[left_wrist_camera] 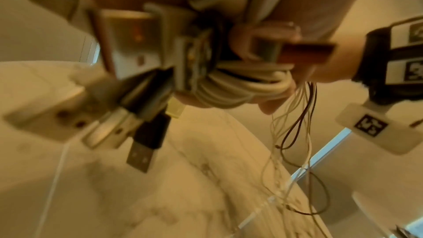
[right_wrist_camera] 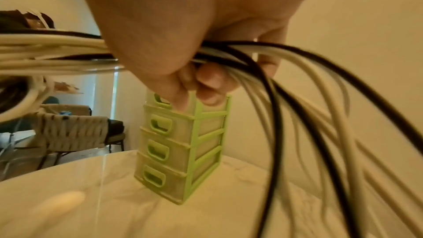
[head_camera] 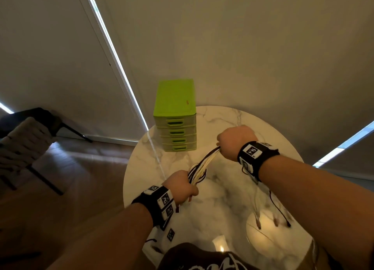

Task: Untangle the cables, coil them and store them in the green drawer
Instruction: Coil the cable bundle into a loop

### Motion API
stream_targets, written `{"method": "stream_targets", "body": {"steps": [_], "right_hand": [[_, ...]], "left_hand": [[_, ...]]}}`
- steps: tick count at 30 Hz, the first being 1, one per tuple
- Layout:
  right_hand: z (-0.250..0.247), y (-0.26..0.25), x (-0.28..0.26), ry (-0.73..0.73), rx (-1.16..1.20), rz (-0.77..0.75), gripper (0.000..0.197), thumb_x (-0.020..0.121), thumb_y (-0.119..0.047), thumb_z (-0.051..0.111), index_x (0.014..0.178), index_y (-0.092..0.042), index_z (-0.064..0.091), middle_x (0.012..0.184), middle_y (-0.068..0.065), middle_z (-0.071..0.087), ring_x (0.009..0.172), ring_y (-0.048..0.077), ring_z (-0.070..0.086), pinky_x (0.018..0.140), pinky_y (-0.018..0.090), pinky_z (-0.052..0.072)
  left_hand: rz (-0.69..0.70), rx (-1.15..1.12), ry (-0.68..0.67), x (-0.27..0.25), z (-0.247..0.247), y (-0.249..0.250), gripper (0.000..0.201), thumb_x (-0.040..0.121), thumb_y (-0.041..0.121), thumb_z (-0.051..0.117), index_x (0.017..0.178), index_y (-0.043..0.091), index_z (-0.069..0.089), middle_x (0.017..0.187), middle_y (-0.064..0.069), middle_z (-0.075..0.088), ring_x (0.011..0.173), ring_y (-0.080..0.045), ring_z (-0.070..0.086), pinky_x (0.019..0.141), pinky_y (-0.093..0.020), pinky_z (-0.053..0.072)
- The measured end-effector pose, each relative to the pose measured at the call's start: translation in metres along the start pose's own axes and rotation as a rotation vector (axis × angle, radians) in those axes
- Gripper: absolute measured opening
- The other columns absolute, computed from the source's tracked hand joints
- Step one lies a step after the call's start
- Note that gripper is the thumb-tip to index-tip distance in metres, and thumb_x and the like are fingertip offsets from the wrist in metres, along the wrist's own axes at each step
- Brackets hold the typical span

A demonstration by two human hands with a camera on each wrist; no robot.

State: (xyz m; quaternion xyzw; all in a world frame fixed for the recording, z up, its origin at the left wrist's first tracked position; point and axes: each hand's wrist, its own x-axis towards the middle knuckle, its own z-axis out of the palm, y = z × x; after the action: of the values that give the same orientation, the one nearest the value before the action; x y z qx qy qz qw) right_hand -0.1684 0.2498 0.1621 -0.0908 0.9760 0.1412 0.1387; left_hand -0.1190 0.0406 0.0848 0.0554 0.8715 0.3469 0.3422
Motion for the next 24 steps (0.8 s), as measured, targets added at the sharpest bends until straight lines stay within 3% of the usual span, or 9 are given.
{"method": "stream_targets", "body": {"steps": [2,3,5,6,9,11,16,21,24], "right_hand": [[0.003,0.0,0.001,-0.056,-0.018,-0.032,0.017,0.095,-0.034,0.051,0.096,-0.024,0.065,0.097,-0.002,0.066,0.086,0.025,0.061,0.095,0.043,0.048],[0.009,-0.002,0.001,-0.064,0.004,-0.115,0.02,0.091,-0.037,0.056,0.107,-0.029,0.064,0.11,-0.002,0.066,0.101,0.025,0.062,0.108,0.05,0.04],[0.017,-0.015,-0.006,-0.051,0.112,-0.319,0.058,0.081,-0.041,0.067,0.136,-0.038,0.049,0.134,-0.004,0.058,0.127,0.022,0.053,0.118,0.058,0.025],[0.02,-0.023,-0.011,-0.022,0.212,-0.402,0.071,0.079,-0.04,0.069,0.144,-0.04,0.041,0.14,-0.005,0.055,0.131,0.02,0.05,0.118,0.055,0.028],[0.023,-0.045,-0.017,0.022,0.358,-0.516,0.068,0.079,-0.033,0.069,0.143,-0.038,0.045,0.135,-0.005,0.06,0.119,0.022,0.059,0.098,0.041,0.051],[0.023,-0.05,-0.018,-0.005,0.323,-0.507,0.054,0.083,-0.038,0.065,0.135,-0.038,0.052,0.125,-0.007,0.065,0.107,0.023,0.064,0.085,0.039,0.054],[0.018,-0.048,-0.02,-0.092,0.213,-0.508,0.036,0.091,-0.044,0.06,0.126,-0.035,0.058,0.108,-0.003,0.069,0.093,0.025,0.065,0.077,0.038,0.054],[0.007,-0.061,-0.021,-0.061,-0.049,-0.466,0.03,0.097,-0.042,0.055,0.121,-0.022,0.057,0.098,0.005,0.067,0.084,0.029,0.064,0.065,0.035,0.046],[0.006,-0.066,-0.021,-0.042,-0.133,-0.419,0.023,0.1,-0.034,0.052,0.113,-0.02,0.065,0.093,0.003,0.068,0.074,0.027,0.058,0.062,0.034,0.041]], "left_hand": [[-0.017,-0.013,-0.012,0.0,-0.004,0.003,0.006,0.073,0.013,0.068,0.076,0.009,0.066,0.056,-0.005,0.063,0.041,-0.02,0.053,0.046,-0.026,0.046],[-0.026,-0.011,-0.016,0.0,-0.005,0.002,0.006,0.072,0.013,0.067,0.076,0.008,0.066,0.056,-0.007,0.063,0.041,-0.023,0.052,0.046,-0.028,0.046],[-0.044,-0.015,-0.027,0.001,-0.008,-0.002,0.004,0.071,0.012,0.065,0.073,0.008,0.065,0.056,-0.007,0.063,0.043,-0.025,0.052,0.047,-0.031,0.047],[-0.043,-0.015,-0.039,0.0,-0.009,-0.003,0.004,0.071,0.011,0.066,0.069,0.008,0.065,0.055,-0.007,0.063,0.044,-0.024,0.053,0.048,-0.031,0.047],[-0.012,0.008,-0.078,0.001,-0.009,0.003,0.012,0.071,0.01,0.067,0.059,0.009,0.064,0.058,-0.007,0.064,0.049,-0.02,0.056,0.051,-0.029,0.047],[0.002,0.036,-0.083,0.0,-0.009,0.004,0.015,0.071,0.01,0.067,0.057,0.01,0.063,0.058,-0.007,0.063,0.048,-0.018,0.056,0.05,-0.027,0.047],[0.002,0.092,-0.112,-0.004,-0.008,0.004,0.004,0.072,0.01,0.067,0.068,0.01,0.065,0.054,-0.001,0.063,0.04,-0.014,0.055,0.044,-0.023,0.047],[-0.004,0.048,-0.151,-0.003,-0.006,0.008,0.021,0.077,0.019,0.074,0.058,0.012,0.065,0.052,0.0,0.063,0.045,-0.019,0.055,0.053,-0.031,0.051],[-0.019,-0.001,-0.153,-0.002,-0.006,0.009,0.031,0.082,0.029,0.077,0.058,0.012,0.064,0.052,-0.002,0.063,0.04,-0.017,0.054,0.05,-0.026,0.05]]}}
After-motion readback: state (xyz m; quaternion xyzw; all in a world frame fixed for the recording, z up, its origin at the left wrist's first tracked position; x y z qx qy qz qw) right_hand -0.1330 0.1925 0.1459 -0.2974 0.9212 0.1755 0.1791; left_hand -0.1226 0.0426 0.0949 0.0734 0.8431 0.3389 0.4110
